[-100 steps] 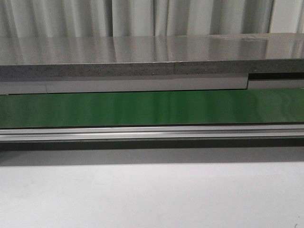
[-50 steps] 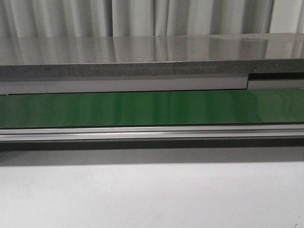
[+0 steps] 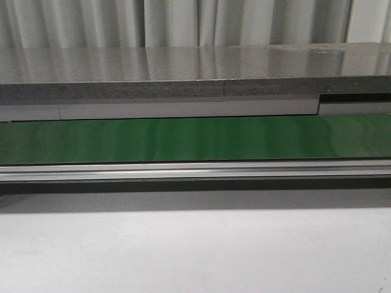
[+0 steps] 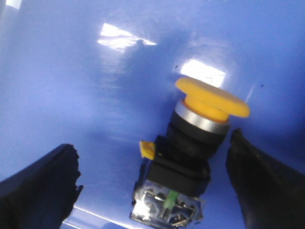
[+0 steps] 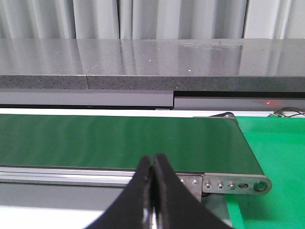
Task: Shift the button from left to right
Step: 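Lower the left gripper and close it around the yellow push-button's body, then lift the button with the left gripper and lower it onto the green belt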
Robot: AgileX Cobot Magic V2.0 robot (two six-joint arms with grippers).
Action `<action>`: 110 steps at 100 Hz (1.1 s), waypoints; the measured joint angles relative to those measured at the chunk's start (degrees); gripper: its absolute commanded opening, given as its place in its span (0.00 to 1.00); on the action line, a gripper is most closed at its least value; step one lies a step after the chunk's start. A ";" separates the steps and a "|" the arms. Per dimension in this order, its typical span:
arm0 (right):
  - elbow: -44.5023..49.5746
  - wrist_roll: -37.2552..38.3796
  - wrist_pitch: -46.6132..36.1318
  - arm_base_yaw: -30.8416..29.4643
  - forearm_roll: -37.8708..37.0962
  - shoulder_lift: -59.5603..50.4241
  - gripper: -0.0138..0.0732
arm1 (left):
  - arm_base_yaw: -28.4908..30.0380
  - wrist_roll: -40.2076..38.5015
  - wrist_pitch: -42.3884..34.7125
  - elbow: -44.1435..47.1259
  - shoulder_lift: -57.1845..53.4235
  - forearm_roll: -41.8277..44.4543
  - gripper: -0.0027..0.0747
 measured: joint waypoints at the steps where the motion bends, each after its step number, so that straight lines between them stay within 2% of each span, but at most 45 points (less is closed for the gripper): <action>1: 0.00 0.00 0.00 0.00 0.00 0.00 0.08 | 0.00 0.00 -0.16 0.00 0.17 0.00 0.82; 13: 0.00 0.00 0.00 0.00 0.00 0.00 0.08 | 0.15 0.00 -0.78 -0.24 1.38 0.00 0.79; 25: 0.00 0.00 0.00 0.00 0.00 0.00 0.08 | 0.15 0.00 -1.17 -0.33 1.72 -0.22 0.69; 51: 0.00 0.00 0.00 0.00 0.00 0.00 0.08 | 0.15 0.00 -1.27 -0.22 2.24 -0.44 0.24; 65: 0.00 0.00 0.00 0.00 0.00 0.00 0.08 | 0.15 0.00 -1.27 -0.22 2.24 -0.44 0.08; 85: 0.00 0.00 0.00 0.00 0.00 0.00 0.08 | 0.15 0.05 -0.90 -0.22 1.12 -0.44 0.05; 110: 0.00 0.00 0.00 0.00 0.00 0.00 0.08 | -0.30 0.05 0.76 -2.40 -7.60 -0.55 0.05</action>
